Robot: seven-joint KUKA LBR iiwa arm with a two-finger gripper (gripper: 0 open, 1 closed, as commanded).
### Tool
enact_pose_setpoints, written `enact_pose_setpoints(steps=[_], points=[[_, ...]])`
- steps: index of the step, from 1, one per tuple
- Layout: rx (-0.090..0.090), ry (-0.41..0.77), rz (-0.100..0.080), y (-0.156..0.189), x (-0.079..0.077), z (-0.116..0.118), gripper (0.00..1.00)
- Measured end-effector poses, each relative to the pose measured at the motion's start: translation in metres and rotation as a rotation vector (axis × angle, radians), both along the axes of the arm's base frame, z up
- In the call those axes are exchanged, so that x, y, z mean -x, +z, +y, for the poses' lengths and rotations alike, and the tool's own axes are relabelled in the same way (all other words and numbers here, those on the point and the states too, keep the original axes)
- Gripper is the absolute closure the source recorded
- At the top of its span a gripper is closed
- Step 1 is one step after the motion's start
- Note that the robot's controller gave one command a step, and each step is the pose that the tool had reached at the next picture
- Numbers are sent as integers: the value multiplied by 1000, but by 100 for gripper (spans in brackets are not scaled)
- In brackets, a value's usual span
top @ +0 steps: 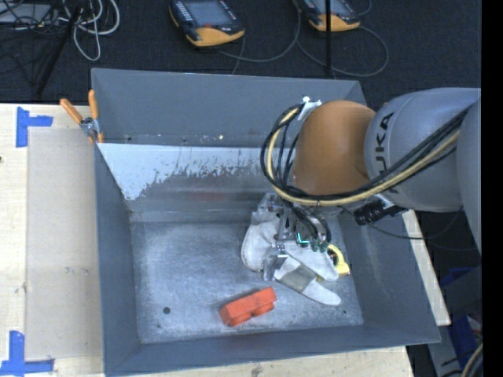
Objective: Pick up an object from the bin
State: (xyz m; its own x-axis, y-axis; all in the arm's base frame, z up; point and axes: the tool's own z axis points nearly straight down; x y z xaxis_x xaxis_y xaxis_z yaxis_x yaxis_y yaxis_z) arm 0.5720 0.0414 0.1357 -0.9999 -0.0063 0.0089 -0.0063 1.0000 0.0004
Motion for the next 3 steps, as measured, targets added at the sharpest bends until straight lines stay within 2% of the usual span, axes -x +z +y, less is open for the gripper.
enact_pose_setpoints(steps=[1, 2, 3], points=[[0, -1, -7, 4, -2, 0, 0], [-3, -32, -18, -60, -34, -19, 100], [-3, -32, -18, -60, -34, -19, 100]])
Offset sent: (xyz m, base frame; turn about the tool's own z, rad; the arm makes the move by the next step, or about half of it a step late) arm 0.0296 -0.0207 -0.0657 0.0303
